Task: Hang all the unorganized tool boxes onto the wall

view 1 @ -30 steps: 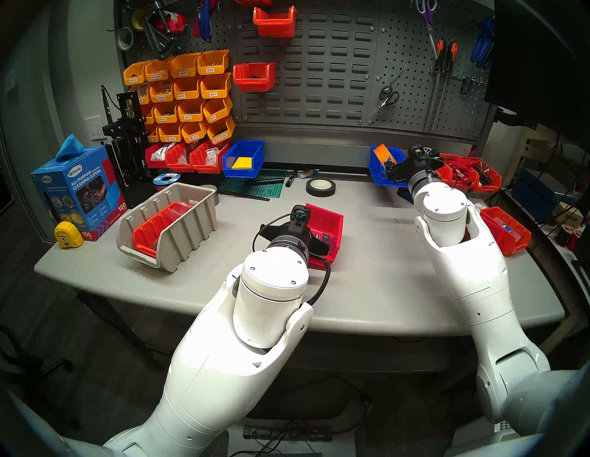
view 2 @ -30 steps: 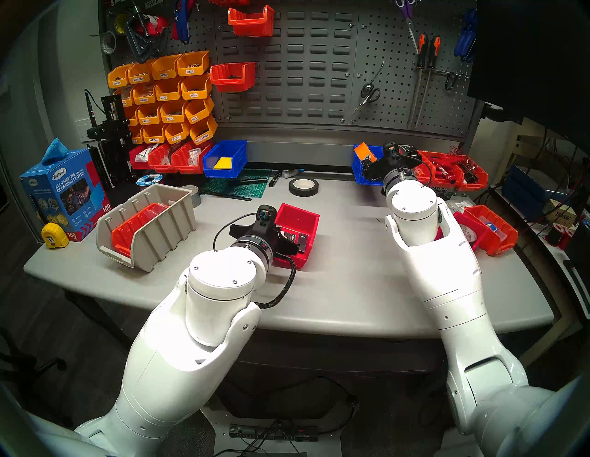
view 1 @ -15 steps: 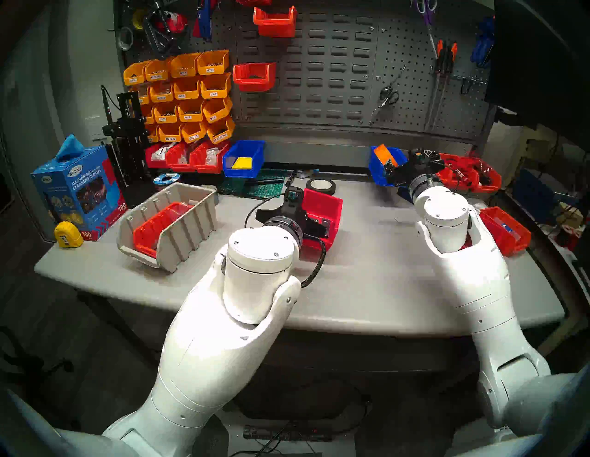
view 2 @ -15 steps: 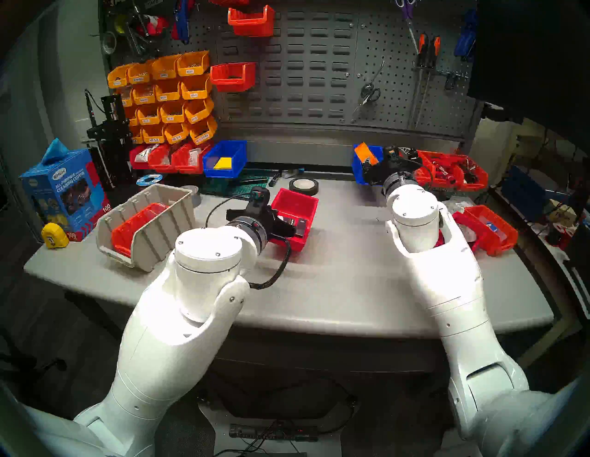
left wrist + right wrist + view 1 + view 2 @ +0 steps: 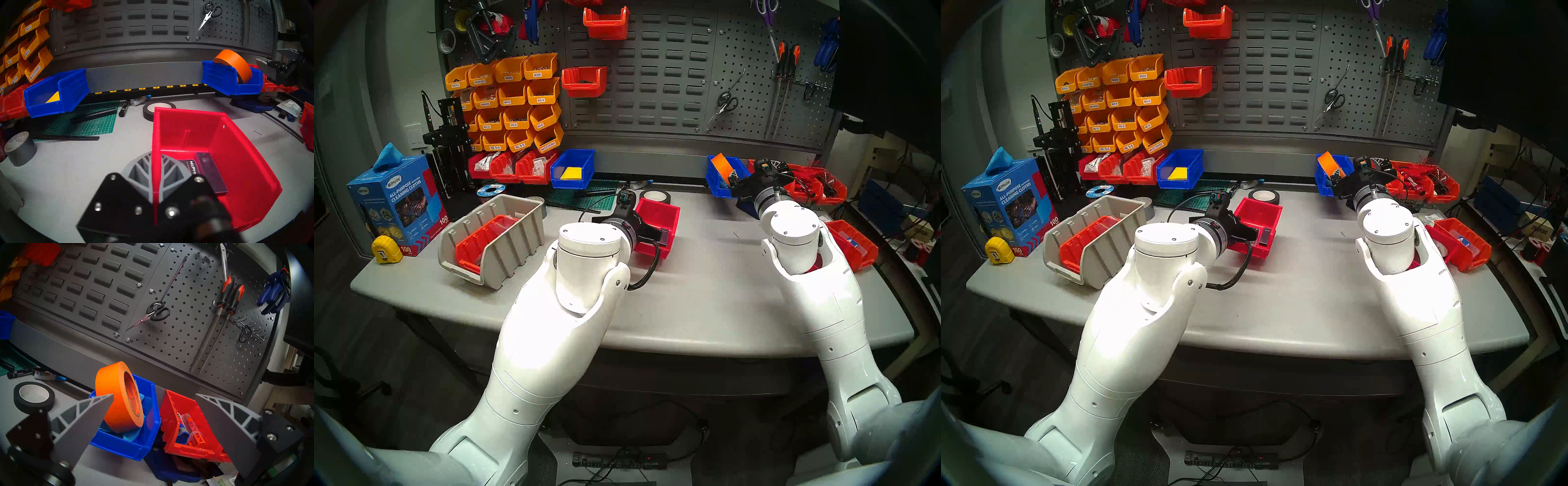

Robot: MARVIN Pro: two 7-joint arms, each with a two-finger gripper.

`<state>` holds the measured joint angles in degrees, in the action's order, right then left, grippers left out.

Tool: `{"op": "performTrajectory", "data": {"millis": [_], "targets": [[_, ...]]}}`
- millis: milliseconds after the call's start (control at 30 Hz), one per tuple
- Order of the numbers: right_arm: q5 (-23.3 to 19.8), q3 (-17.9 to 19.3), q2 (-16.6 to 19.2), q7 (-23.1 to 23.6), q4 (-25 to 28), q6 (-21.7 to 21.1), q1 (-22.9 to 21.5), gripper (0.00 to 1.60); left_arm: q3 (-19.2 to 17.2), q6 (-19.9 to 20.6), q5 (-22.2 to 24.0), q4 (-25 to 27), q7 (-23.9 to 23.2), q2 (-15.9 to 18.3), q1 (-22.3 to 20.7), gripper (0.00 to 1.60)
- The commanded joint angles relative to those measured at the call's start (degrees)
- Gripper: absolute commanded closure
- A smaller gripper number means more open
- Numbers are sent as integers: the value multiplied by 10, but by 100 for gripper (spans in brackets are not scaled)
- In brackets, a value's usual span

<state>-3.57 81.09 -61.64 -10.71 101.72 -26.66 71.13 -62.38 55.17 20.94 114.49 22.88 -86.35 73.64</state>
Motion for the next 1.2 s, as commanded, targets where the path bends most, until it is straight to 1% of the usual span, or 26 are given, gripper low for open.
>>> {"op": "performTrajectory", "data": {"millis": [0,100,133,200,300,433,500,533,667,700,733,767,833,867,900,1067,1100,1133,1167], "targets": [[4,10,9,-6,28,-1,8,0,-13,-2,0,-20,-11,-35,-61,160],[5,13,10,-7,35,-3,13,0,-9,-2,1,-35,-12,-35,-84,160],[5,14,10,-8,36,-4,14,0,-13,-2,-6,-32,-14,-42,-78,160],[5,16,11,-10,40,-6,18,0,-10,-2,1,-43,-14,-39,-96,160],[5,19,12,-12,48,-10,23,0,-11,-2,-1,-48,-16,-41,-105,160],[4,21,12,-13,55,-12,31,0,-14,-2,-1,-63,-21,-43,-122,160],[4,22,12,-14,61,-13,34,0,-13,-2,0,-79,-26,-41,-140,160],[4,22,12,-14,61,-13,34,0,-13,-2,0,-79,-26,-41,-140,160],[4,22,12,-14,66,-15,37,0,-19,-3,-4,-107,-34,-49,-162,160],[4,22,12,-15,67,-15,37,0,-23,-5,-9,-110,-37,-55,-161,160],[4,22,12,-15,69,-16,38,0,-22,-7,-7,-122,-39,-52,-174,160],[5,22,12,-15,70,-16,38,0,-27,-10,-14,-124,-42,-59,-171,160],[5,22,12,-15,71,-17,39,0,-29,-14,-19,-137,-46,-62,-181,160],[5,21,12,-16,72,-16,40,0,-29,-15,-18,-147,-47,-62,-193,160],[5,21,12,-16,73,-17,41,0,-33,-19,-26,-148,-51,-68,-190,160],[5,22,13,-17,81,-18,46,0,-46,-30,-38,-188,-63,-78,-215,160],[5,22,14,-18,82,-19,47,0,-46,-30,-36,-198,-65,-76,-225,160],[5,23,14,-18,83,-19,48,0,-52,-36,-44,-201,-67,-82,-221,160],[6,23,14,-19,84,-19,49,0,-52,-35,-42,-215,-70,-79,-236,160]]}}
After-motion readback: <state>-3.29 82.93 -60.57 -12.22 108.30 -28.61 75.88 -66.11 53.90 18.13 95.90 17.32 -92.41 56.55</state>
